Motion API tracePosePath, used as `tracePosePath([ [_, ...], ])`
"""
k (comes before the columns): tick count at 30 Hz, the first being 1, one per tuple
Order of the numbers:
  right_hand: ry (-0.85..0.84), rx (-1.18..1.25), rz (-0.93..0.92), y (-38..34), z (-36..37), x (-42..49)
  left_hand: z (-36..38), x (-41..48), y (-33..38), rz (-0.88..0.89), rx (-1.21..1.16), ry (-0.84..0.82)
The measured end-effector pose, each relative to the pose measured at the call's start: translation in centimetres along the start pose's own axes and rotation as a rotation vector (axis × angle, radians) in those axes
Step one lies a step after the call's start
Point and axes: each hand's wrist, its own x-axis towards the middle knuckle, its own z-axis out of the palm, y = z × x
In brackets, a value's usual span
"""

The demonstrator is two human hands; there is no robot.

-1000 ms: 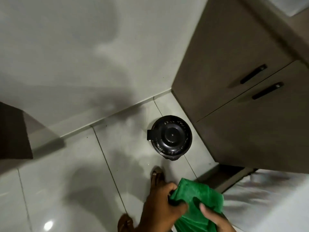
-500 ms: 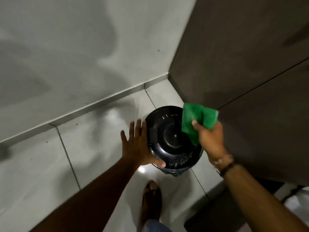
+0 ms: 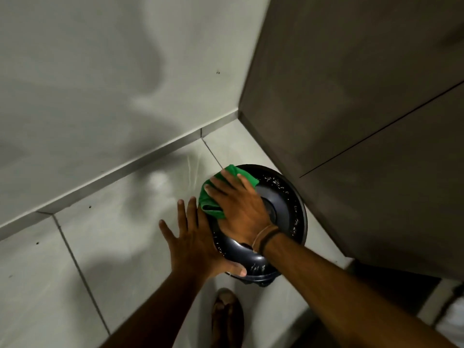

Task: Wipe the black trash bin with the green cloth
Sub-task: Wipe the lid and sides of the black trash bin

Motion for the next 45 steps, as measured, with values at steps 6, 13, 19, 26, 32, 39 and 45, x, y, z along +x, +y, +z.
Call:
tracePosePath([
  [6, 0.063, 0.043, 0.001, 2.2, 0.4, 0.7, -0.5, -0.2, 0.3, -0.041, 0.004, -0.032],
  [13, 0.229, 0.229, 0.272, 5.6, 0.5, 0.5, -1.5, -0.5, 0.8, -0.056, -0.043, -0.04],
  [19, 0.432, 0.51, 0.567, 9.0, 1.5, -3.9, -1.7, -0.8, 0.8, -0.034, -0.064, -0.022],
  [26, 0.609, 0.675, 0.805, 7.1, 4.5, -10.1, -1.4, -0.7, 0.5, -0.003, -0.099, -0.027],
  [32, 0.795, 0.75, 0.909, 1.6, 7.8, -14.2, -0.2, -0.3, -0.2, 0.038, -0.112, 0.015],
  [39, 0.92, 0.562, 0.823, -4.6, 11.7, -16.5, 1.2, 0.2, -0.9, 0.106, -0.128, 0.135],
  [45, 0.884, 0.531, 0.683, -7.4, 12.5, -17.8, 1.3, 0.1, -0.9, 0.139, -0.127, 0.189],
])
